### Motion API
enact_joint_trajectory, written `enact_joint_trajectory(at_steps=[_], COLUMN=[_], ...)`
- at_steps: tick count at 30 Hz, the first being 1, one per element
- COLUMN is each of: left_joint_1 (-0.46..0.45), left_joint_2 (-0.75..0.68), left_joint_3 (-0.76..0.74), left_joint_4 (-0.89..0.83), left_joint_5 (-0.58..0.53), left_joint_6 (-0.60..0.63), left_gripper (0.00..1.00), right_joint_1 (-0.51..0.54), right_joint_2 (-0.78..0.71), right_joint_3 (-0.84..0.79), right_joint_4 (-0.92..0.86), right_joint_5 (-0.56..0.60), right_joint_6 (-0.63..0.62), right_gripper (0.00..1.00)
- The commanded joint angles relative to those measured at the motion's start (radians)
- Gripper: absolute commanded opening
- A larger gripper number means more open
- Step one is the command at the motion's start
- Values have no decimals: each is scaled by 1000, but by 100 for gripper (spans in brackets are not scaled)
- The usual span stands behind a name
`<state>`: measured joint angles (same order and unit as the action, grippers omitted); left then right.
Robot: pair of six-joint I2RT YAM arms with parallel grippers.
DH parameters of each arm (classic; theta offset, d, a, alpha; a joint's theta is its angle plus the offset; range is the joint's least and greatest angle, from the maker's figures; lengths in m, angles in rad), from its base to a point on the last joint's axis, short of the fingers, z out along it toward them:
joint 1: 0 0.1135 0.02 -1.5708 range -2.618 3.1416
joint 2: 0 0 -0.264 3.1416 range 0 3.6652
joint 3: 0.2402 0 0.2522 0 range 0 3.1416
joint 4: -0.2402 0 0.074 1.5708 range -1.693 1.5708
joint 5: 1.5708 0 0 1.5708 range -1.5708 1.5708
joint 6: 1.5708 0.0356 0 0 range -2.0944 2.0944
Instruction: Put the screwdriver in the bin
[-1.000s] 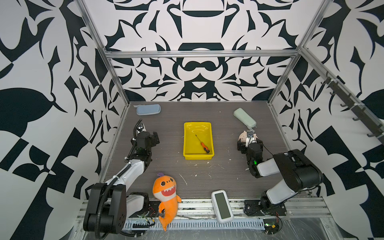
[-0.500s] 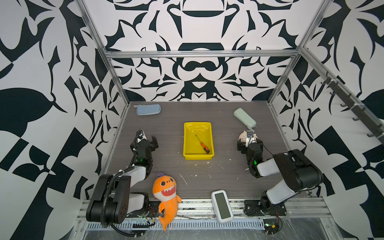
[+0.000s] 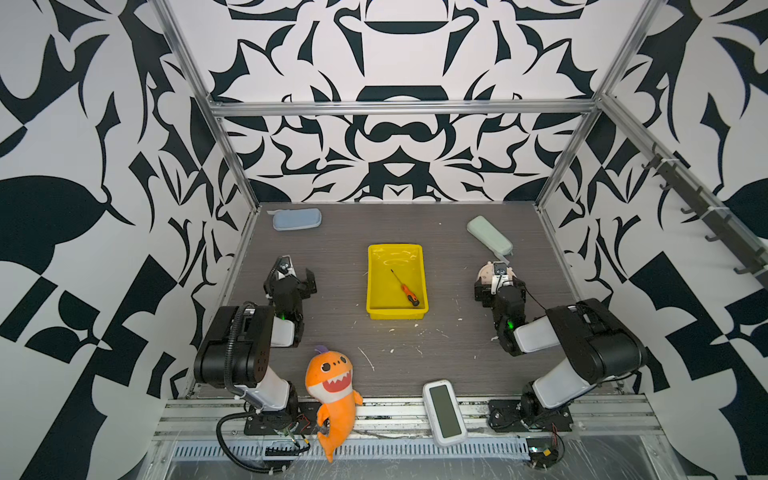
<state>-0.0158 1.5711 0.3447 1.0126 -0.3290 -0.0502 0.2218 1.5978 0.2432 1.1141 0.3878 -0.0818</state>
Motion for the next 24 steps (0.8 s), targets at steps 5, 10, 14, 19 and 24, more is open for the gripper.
enact_joint_trajectory(at_steps=[5, 10, 14, 19, 24], left_joint_1=[19, 19, 19, 19, 19], left_joint_2=[-17, -16, -17, -17, -16], left_joint_3=[11, 11, 12, 11, 12], left_joint_4=[-67, -65, -65, -65, -65], left_joint_5=[71, 71, 71, 71, 71], left_joint_6=[-22, -22, -22, -20, -21], left_gripper=[100, 100, 100, 100, 100], right_joint_1=[-10, -11, -14, -66, -83], right_joint_2=[-18, -16, -14, -29, -34], right_joint_3=[38, 70, 74, 101, 104], right_joint_4=[-11, -63, -70, -154, -167], right_joint_5=[20, 125, 118, 18, -6], right_joint_6=[14, 58, 59, 93, 99], right_gripper=[100, 100, 100, 100, 100])
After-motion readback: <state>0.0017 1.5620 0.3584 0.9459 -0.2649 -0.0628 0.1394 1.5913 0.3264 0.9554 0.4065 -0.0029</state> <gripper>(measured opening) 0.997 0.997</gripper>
